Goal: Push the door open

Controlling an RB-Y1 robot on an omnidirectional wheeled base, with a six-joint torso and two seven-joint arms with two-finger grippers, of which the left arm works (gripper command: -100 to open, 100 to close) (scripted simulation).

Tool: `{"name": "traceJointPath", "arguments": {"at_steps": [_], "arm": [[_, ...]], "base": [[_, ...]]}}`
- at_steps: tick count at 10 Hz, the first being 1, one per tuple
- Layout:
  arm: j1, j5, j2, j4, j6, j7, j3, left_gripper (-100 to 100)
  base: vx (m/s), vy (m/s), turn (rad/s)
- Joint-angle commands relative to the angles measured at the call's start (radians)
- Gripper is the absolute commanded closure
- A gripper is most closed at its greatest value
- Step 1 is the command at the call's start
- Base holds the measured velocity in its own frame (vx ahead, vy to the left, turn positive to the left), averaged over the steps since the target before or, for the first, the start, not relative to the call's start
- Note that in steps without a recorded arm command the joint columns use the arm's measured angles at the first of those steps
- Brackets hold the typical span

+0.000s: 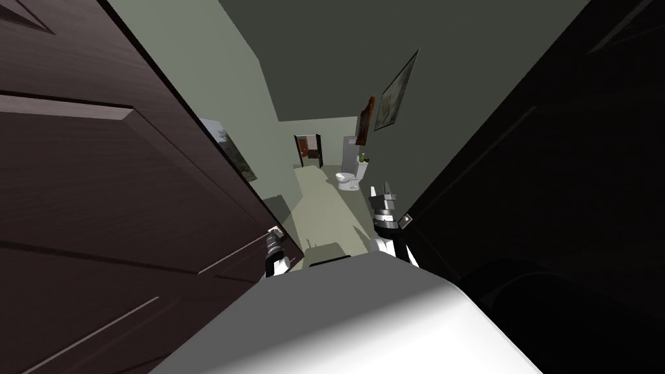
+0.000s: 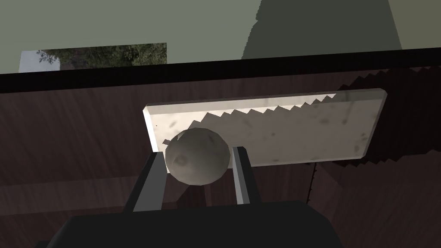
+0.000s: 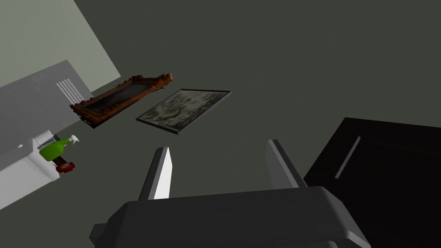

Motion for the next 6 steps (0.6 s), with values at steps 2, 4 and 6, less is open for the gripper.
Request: {"name": "traceJointPath", "arguments": {"at_steps": [2, 4, 6], "arm": [[-0.005, 0.019, 0.01, 0.0, -0.001, -0.013, 0.032, 100], [-0.003, 0.034, 0.014, 0.001, -0.002, -0.022, 0.054, 100], [-0.001, 0.047, 0.017, 0.001, -0.003, -0.03, 0.075, 100]], "base": [[0.196, 0.006, 0.045], [0.206, 0.01, 0.048], [0.197, 0.011, 0.035]]}}
